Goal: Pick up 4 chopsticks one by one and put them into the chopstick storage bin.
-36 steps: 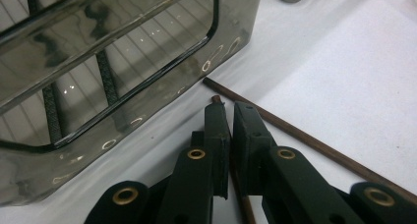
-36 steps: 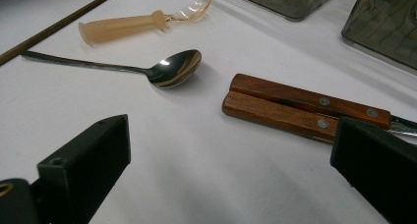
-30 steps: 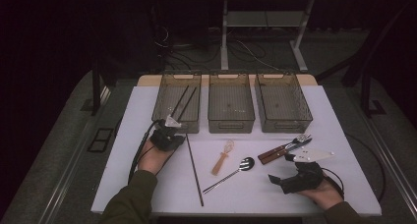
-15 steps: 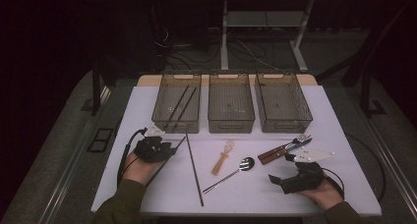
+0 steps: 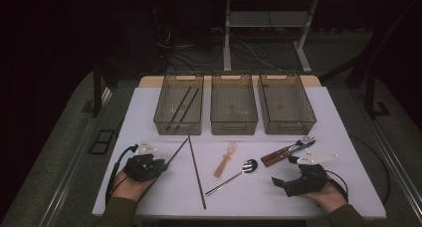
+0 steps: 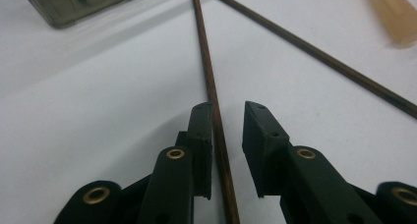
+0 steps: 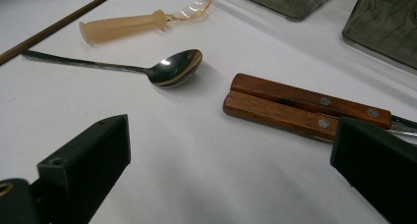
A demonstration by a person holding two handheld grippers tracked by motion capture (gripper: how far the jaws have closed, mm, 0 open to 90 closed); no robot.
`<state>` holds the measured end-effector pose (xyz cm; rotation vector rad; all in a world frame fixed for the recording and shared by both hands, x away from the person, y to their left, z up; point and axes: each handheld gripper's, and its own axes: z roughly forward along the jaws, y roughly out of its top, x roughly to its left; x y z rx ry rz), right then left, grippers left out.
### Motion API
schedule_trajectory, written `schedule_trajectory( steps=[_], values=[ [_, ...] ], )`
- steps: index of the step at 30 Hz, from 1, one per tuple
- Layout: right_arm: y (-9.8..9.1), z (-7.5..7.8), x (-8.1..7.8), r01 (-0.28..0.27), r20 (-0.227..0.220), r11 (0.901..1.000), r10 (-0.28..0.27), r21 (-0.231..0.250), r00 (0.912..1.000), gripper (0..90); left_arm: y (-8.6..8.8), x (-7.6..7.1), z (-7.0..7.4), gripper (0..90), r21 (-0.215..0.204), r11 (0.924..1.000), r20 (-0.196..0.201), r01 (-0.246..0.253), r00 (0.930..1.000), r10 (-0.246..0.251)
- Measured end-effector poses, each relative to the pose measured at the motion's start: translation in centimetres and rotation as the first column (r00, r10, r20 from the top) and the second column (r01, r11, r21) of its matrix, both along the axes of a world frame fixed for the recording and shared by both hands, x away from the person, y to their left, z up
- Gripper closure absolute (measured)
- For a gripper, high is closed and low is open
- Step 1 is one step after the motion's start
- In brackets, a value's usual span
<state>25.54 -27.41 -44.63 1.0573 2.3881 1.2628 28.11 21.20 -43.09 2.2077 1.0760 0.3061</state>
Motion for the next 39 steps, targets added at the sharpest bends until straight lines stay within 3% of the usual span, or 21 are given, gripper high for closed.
schedule_trajectory(
  steps=[5,8,13,31,39],
  values=[
    [0.04,0.01,-0.02,-0.002,0.000,1.0000,0.002,0.001,1.0000,1.4,-0.07,0.15,-0.27,75.4,0.018,0.9998,-0.022,0.001,0.9998,0.000],
    [-0.04,0.02,0.01,0.000,-0.002,1.0000,0.000,0.002,1.0000,1.4,-0.12,0.22,-0.43,76.3,0.055,0.9985,-0.024,-0.004,0.9997,0.005],
    [0.02,0.02,-0.04,-0.004,0.000,1.0000,0.004,0.001,1.0000,1.4,-0.28,0.12,-0.49,80.2,0.065,0.9979,-0.019,-0.005,0.9998,0.006],
    [0.04,0.03,-0.03,-0.005,0.000,1.0000,0.005,0.001,1.0000,1.4,-0.05,0.29,-0.29,85.0,0.075,0.9965,-0.030,-0.037,0.9988,0.039],
    [0.04,0.05,-0.04,-0.004,-0.001,1.0000,0.004,0.002,1.0000,1.4,0.32,0.22,0.32,85.0,0.062,0.9980,-0.011,-0.009,0.9999,0.010]
  ],
)
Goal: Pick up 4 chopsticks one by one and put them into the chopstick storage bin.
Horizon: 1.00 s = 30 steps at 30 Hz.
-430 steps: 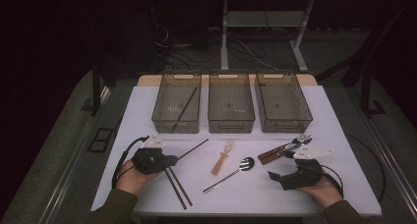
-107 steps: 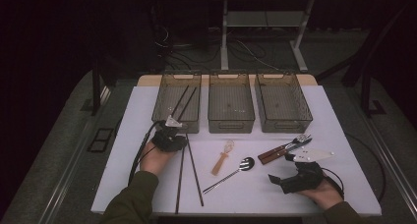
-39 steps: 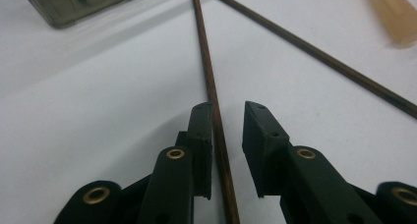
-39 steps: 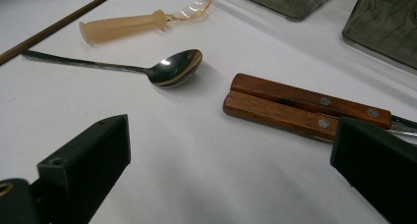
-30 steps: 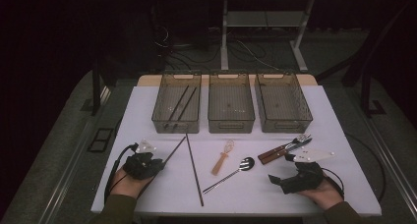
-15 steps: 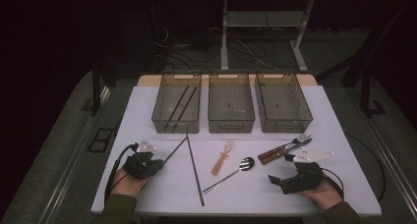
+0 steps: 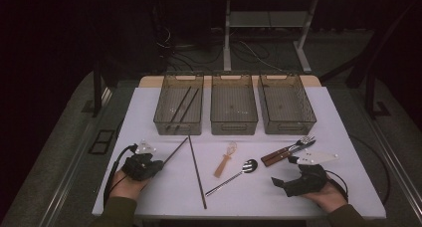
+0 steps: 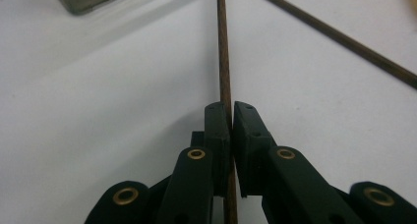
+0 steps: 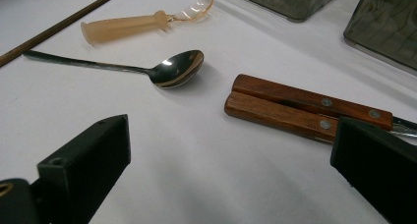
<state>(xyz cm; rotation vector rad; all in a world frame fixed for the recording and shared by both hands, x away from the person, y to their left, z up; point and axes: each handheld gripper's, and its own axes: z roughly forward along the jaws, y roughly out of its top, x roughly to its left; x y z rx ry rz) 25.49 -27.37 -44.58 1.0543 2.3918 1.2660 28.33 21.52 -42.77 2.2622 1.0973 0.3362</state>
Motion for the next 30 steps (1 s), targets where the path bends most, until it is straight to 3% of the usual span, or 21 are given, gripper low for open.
schedule_trajectory(
  steps=[10,22,30],
  values=[
    [0.0,0.0,0.0,0.000,0.001,1.0000,0.000,-0.002,1.0000,1.4,-0.1,-0.2,0.9,85.0,-0.058,0.9975,0.026,0.040,0.9989,-0.038],
    [0.0,-0.1,0.1,-0.001,0.003,1.0000,0.001,-0.004,1.0000,1.4,-0.2,-0.1,2.1,85.0,-0.135,0.9884,0.050,0.070,0.9967,-0.064],
    [0.0,-0.1,0.1,0.001,0.001,1.0000,-0.001,-0.003,1.0000,1.4,-0.4,0.3,2.6,84.9,-0.161,0.9826,0.060,0.092,0.9947,-0.083]
  ],
)
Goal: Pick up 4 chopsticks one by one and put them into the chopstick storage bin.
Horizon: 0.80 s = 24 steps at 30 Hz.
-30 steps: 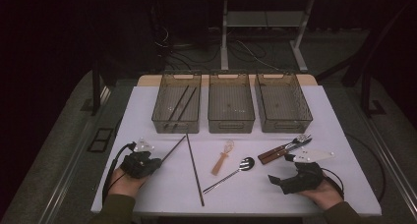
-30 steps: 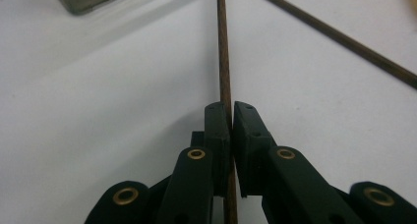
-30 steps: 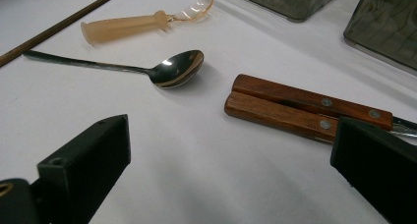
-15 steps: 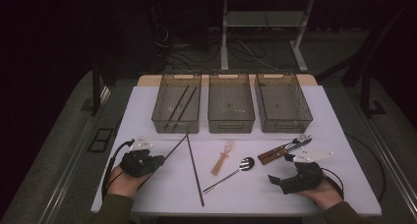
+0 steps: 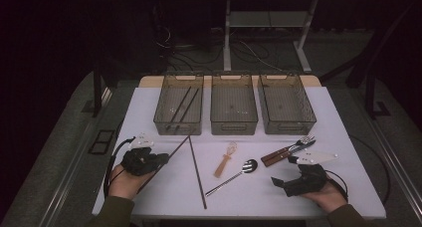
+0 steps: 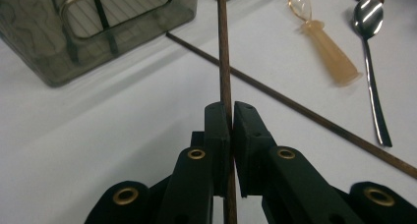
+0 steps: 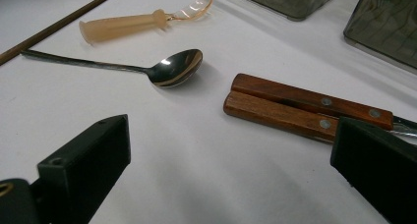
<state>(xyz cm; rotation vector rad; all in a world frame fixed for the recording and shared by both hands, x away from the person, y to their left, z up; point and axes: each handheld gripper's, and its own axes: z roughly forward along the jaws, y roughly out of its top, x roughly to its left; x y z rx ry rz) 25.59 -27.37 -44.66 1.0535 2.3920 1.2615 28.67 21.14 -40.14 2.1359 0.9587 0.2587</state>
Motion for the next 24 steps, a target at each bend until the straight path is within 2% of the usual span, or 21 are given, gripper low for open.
schedule_trajectory(
  steps=[5,12,24],
  values=[
    [0.0,0.0,0.0,0.000,-0.002,1.0000,0.000,0.001,1.0000,1.4,-0.2,0.3,0.6,84.9,-0.012,0.9998,0.021,0.017,0.9996,-0.017],
    [0.0,0.0,0.0,0.004,-0.004,1.0000,-0.004,0.003,1.0000,1.4,-0.5,0.8,1.3,84.9,-0.052,0.9980,0.041,0.036,0.9986,-0.034],
    [-0.1,0.0,0.1,0.008,-0.006,0.9999,-0.008,0.010,0.9999,1.4,-0.7,3.0,2.9,84.9,-0.098,0.9945,0.082,0.036,0.9962,-0.028]
  ],
)
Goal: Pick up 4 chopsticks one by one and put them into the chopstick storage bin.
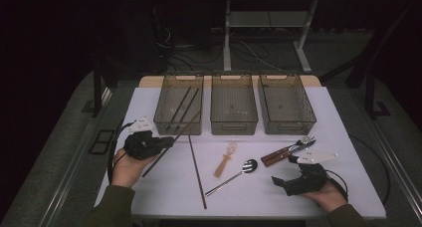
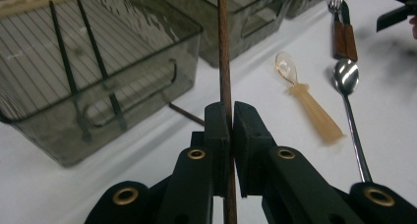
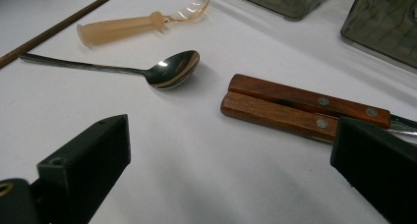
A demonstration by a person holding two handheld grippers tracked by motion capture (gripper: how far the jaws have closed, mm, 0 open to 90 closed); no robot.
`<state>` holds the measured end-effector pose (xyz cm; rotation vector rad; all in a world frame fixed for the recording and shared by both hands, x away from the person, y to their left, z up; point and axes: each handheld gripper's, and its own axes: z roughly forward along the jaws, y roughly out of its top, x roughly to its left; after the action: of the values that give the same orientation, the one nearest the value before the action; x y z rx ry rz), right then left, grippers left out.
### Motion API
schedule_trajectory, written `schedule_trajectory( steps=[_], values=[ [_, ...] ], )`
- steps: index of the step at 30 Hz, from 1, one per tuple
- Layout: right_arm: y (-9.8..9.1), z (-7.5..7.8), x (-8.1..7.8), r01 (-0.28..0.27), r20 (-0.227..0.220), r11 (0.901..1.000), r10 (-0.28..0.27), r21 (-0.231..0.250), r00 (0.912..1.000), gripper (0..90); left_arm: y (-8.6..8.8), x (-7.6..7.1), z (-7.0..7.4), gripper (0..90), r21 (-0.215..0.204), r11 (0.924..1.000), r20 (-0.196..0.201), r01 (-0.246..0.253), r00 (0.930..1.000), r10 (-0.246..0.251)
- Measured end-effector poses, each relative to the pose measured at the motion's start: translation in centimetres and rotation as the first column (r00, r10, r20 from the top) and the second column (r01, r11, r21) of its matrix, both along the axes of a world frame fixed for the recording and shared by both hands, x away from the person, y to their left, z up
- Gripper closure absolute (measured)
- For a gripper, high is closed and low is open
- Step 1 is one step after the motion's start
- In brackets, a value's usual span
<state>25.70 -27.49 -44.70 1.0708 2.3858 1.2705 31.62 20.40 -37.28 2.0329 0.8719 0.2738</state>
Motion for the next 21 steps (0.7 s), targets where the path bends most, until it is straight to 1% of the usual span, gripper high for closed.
schedule_trajectory(
  steps=[7,14,18,20,21],
  values=[
    [-0.1,-0.1,0.1,0.003,-0.004,1.0000,-0.003,0.002,1.0000,1.4,0.0,1.4,0.7,84.9,-0.019,0.9998,0.021,-0.011,0.9997,0.012],
    [-0.1,-0.1,0.1,0.006,-0.004,1.0000,-0.006,0.004,1.0000,1.4,-0.1,3.2,1.6,85.0,-0.068,0.9972,0.038,-0.029,0.9987,0.032],
    [-0.2,-0.1,0.1,0.008,-0.005,0.9999,-0.008,0.007,1.0000,1.4,-0.4,4.5,2.2,84.9,-0.069,0.9968,0.046,-0.039,0.9981,0.042],
    [-0.1,0.0,0.1,0.008,-0.008,0.9999,-0.008,0.007,0.9999,1.4,-0.6,5.3,2.6,84.9,-0.055,0.9976,0.050,-0.042,0.9978,0.045],
    [-0.1,0.0,0.1,0.007,-0.007,1.0000,-0.007,0.007,1.0000,1.4,-0.8,5.6,2.8,84.9,-0.055,0.9973,0.051,-0.048,0.9974,0.051]
  ],
)
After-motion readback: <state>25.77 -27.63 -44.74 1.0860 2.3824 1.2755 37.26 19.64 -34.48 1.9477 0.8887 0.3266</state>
